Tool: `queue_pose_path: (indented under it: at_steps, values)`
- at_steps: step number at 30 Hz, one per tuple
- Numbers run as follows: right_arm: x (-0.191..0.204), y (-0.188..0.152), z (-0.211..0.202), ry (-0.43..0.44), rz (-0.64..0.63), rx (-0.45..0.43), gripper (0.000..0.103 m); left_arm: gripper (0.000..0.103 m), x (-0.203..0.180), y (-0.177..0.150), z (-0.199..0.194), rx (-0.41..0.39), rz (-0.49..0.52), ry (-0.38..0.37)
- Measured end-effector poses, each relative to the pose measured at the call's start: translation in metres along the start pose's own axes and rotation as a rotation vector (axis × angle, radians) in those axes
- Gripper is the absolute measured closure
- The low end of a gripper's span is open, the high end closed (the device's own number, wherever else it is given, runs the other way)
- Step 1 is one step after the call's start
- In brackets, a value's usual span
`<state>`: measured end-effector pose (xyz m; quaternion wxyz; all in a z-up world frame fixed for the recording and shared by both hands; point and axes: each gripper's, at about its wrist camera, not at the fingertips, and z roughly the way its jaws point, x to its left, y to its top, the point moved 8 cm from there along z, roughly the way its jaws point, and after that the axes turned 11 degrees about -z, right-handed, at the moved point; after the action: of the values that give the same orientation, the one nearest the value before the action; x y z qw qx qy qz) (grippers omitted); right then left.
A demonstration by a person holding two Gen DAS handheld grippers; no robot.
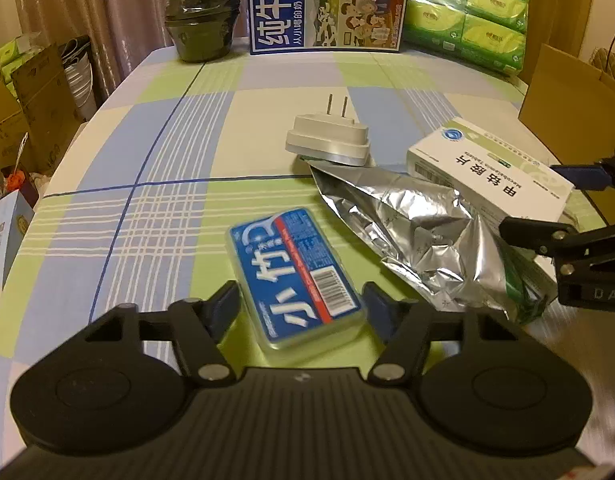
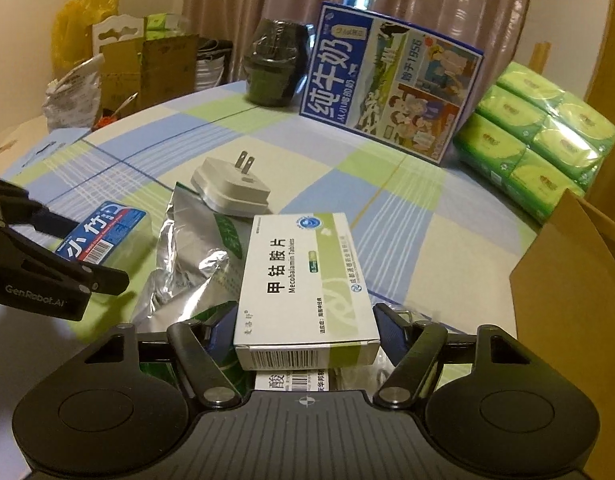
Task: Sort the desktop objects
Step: 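Grasp blue toothpick box with left tool while right tool grasps white medicine box, then lift toothpick box with left tool while right tool lifts medicine box toward cardboard box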
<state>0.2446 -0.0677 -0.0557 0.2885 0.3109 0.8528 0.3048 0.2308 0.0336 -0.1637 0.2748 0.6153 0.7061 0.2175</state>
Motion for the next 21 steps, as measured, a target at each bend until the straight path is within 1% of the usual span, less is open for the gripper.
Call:
queue_pose_path:
  at_steps: [2,4,7,10,13,16,21]
  values:
    - [0.001,-0.002,-0.005,0.005,0.020,0.005,0.035,0.046,0.001,-0.001,-0.003,-0.002,0.000,0.003]
    - [0.002,-0.005,-0.011,0.016,0.048,0.013,0.035,0.046,0.001,-0.003,-0.005,0.002,-0.004,-0.002]
    - [0.006,-0.010,-0.023,0.008,0.070,0.020,0.035,0.046,-0.001,-0.011,-0.014,0.006,0.007,-0.006]
    - [0.011,-0.017,-0.041,0.005,0.121,0.023,0.035,0.046,-0.003,-0.021,-0.026,0.015,0.021,-0.019]
    - [0.018,-0.027,-0.062,-0.008,0.162,0.031,0.035,0.047,-0.007,-0.035,-0.040,0.024,0.036,-0.036]
    - [0.026,-0.041,-0.083,-0.002,0.209,0.043,0.035,0.047,-0.012,-0.054,-0.055,0.036,0.046,-0.054]
    - [0.048,-0.064,-0.108,0.013,0.237,0.073,0.035,0.047,-0.023,-0.084,-0.079,0.044,0.099,-0.087]
